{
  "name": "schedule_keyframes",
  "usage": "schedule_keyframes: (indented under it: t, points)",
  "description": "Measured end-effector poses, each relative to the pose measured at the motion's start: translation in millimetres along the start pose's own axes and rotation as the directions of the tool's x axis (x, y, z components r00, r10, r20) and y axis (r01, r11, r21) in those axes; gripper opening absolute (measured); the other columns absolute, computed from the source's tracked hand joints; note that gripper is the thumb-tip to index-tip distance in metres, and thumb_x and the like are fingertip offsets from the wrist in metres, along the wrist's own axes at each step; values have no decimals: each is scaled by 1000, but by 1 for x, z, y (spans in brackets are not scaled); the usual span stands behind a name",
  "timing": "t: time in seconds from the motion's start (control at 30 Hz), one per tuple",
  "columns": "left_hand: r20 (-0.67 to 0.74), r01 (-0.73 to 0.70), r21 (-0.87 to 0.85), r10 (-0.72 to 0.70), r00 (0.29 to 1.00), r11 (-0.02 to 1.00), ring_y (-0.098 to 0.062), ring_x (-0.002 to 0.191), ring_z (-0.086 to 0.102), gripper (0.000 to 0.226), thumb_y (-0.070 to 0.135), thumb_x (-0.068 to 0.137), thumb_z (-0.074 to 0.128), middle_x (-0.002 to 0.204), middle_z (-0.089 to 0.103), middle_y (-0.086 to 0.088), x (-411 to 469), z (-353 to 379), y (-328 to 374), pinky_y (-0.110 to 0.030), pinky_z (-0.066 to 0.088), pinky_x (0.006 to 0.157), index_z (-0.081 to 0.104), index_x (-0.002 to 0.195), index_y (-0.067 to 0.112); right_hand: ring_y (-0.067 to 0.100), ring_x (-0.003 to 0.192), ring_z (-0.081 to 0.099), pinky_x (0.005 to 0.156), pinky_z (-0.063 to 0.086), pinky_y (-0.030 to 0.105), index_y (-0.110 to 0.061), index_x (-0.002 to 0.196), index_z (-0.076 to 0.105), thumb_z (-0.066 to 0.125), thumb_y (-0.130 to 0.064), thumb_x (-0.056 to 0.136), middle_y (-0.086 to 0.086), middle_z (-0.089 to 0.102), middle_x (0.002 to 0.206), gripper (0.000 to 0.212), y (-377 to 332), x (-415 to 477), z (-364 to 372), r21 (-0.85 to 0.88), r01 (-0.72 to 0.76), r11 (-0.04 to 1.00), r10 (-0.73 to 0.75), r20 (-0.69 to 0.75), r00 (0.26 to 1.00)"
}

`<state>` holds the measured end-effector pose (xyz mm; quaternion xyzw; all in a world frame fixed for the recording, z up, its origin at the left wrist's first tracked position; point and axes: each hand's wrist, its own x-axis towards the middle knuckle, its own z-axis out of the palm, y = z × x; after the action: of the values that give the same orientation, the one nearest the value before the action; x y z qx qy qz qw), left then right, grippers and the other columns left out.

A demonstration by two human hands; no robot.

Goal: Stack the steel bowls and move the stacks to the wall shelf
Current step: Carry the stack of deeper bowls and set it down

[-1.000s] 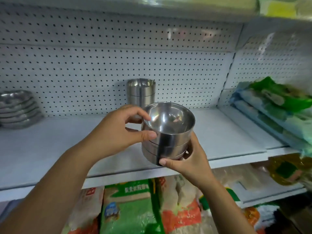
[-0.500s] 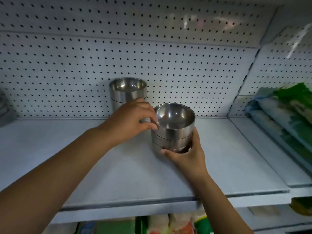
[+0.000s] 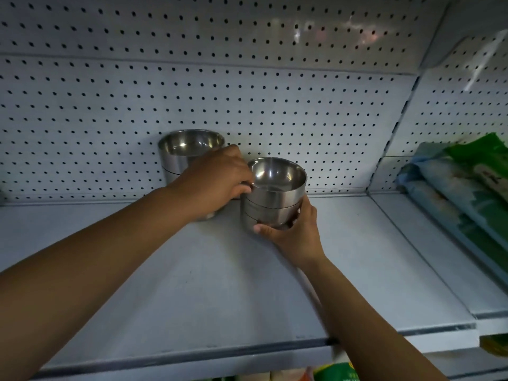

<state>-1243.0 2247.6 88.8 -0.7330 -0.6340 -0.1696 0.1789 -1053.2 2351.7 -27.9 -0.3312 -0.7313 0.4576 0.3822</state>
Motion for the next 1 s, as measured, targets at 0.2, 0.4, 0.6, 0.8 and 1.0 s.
schedule_keyframes:
  t: [0.2, 0.4, 0.6, 0.8, 1.0]
  points:
    - [17, 40, 187, -44, 999, 982, -26, 113, 59, 42, 39, 85, 75, 113, 72, 1, -15, 7, -9, -43, 43, 96, 72, 120, 16, 8, 111, 58, 78, 48, 9, -32, 149, 23, 101, -33, 59, -9, 48, 135, 119, 2, 26, 13, 25, -57, 998, 56, 18, 998]
    - [33, 83, 188, -91, 995, 979, -22, 125, 53, 52, 49, 92, 57, 130, 66, 1, -22, 9, -11, -38, 34, 104, 64, 132, 16, 9, 118, 55, 85, 48, 12, -31, 152, 24, 98, -29, 65, -17, 48, 125, 115, 2, 43, 17, 12, -45, 999, 43, 119, 992]
    - [73, 87, 221, -105, 992, 971, -26, 129, 52, 61, 52, 93, 52, 136, 64, -3, -24, 10, -6, -36, 25, 109, 60, 137, 11, 18, 132, 51, 109, 51, 40, -32, 155, 27, 98, -54, 50, 2, 42, 149, 129, 1, 49, 15, -82, -18, 996, 26, 96, 995]
    - [78, 82, 223, -101, 992, 971, -27, 134, 49, 64, 42, 91, 70, 146, 58, -7, -33, 10, -4, -38, 26, 110, 55, 144, 9, 10, 121, 55, 94, 50, 29, -32, 152, 27, 94, -46, 66, -10, 52, 137, 110, -5, 36, 16, -133, -16, 991, 25, 69, 997]
    - [49, 264, 86, -269, 962, 961, -24, 133, 51, 63, 53, 93, 49, 143, 61, -2, -82, 8, 13, -38, 30, 110, 57, 143, 14, 23, 140, 46, 100, 37, 28, -25, 155, 33, 80, -45, 85, 0, 46, 155, 87, -15, 5, 4, -358, 29, 933, 13, 113, 994]
